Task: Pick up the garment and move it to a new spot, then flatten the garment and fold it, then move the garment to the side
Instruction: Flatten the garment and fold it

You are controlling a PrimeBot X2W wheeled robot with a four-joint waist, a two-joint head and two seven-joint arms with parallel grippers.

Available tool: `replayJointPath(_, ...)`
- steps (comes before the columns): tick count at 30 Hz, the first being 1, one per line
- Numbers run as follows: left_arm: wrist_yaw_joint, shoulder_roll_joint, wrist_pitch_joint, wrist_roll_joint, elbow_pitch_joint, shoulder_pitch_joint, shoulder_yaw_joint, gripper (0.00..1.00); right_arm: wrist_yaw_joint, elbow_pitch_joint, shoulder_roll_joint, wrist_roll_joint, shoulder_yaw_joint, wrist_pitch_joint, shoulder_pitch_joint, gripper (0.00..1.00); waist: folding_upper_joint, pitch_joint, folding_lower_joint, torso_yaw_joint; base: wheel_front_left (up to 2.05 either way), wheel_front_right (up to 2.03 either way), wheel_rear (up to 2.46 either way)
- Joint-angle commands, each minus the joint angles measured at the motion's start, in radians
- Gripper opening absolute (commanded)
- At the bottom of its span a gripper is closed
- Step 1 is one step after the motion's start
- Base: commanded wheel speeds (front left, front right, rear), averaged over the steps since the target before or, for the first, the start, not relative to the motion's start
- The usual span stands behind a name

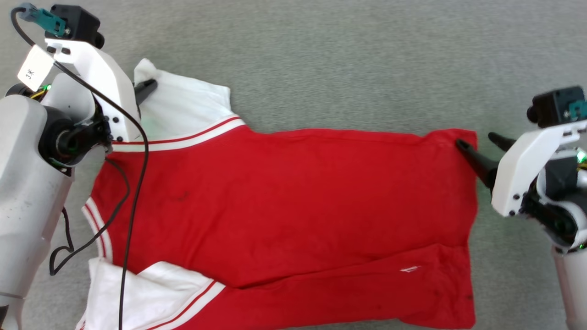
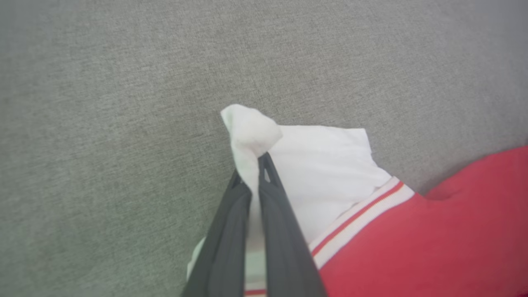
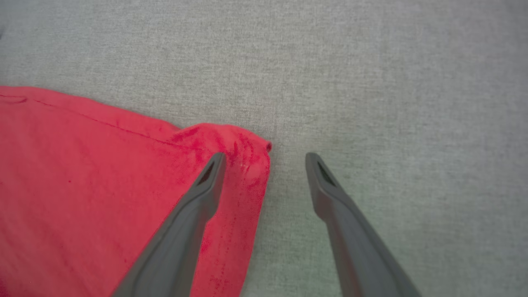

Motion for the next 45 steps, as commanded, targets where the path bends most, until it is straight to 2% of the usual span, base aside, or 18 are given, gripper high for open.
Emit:
replayJointPath(1,-0.003,-0.004,-0.013,0.003,-0.011,0.012,-0.001,0.00,0.000,0.010,-0.006,-0.005,0.002,0.019,-0.023,1.00,0.0000,0.008,-0.0001,0.022,0.00,0.00,0.00)
replayJointPath(6,-0.013,-0.010,-0.052,0.007,-0.064,0.013,-0.009,0.00,0.000,0.078,-0.022,-0.011,0.010,0.084,-0.072,1.00,0.0000,0.027,-0.0001,0.058,0.00,0.00,0.00)
replayJointPath(12,-0.023,-0.010,-0.095,-0.004,-0.110,0.015,-0.022,0.00,0.000,0.224,-0.004,-0.018,0.036,0.195,-0.046,1.00,0.0000,0.034,-0.0001,0.080,0.00,0.00,0.00)
replayJointPath(13,-0.024,-0.005,-0.099,-0.001,-0.115,0.014,-0.025,0.00,0.000,0.242,0.002,-0.016,0.038,0.217,-0.036,0.83,0.0000,0.034,-0.0001,0.082,0.00,0.00,0.00)
replayJointPath(14,-0.024,-0.001,-0.102,0.001,-0.118,0.013,-0.027,0.00,0.000,0.255,0.010,-0.011,0.041,0.232,-0.030,0.32,0.0000,0.034,-0.0001,0.083,0.00,0.00,0.00)
replayJointPath(15,-0.025,0.001,-0.106,0.000,-0.122,0.012,-0.028,0.00,0.000,0.261,0.013,-0.011,0.048,0.241,-0.029,0.00,0.0000,0.033,-0.0001,0.084,0.00,0.00,0.00)
replayJointPath(24,-0.026,0.025,-0.153,-0.006,-0.121,0.030,-0.026,0.00,0.000,0.186,-0.017,-0.022,0.044,0.163,-0.115,0.00,0.0000,-0.004,-0.0001,0.082,0.00,0.00,0.00)
replayJointPath(30,-0.025,0.047,-0.213,-0.017,-0.141,0.085,-0.005,0.00,0.000,0.095,-0.011,-0.050,-0.010,0.107,-0.087,0.00,0.0000,-0.064,-0.0001,0.093,0.00,0.00,0.00)
replayJointPath(37,-0.007,0.077,-0.291,-0.058,-0.199,0.238,0.030,0.00,0.000,0.036,0.015,-0.079,-0.048,0.077,0.019,0.00,0.0000,-0.140,-0.0001,0.101,0.00,0.00,0.00)
replayJointPath(45,0.052,0.089,-0.403,-0.116,-0.297,0.528,0.054,0.00,-0.001,0.027,0.047,-0.103,-0.087,0.023,0.169,0.00,0.0000,-0.227,-0.0001,0.112,0.00,0.00,0.00)
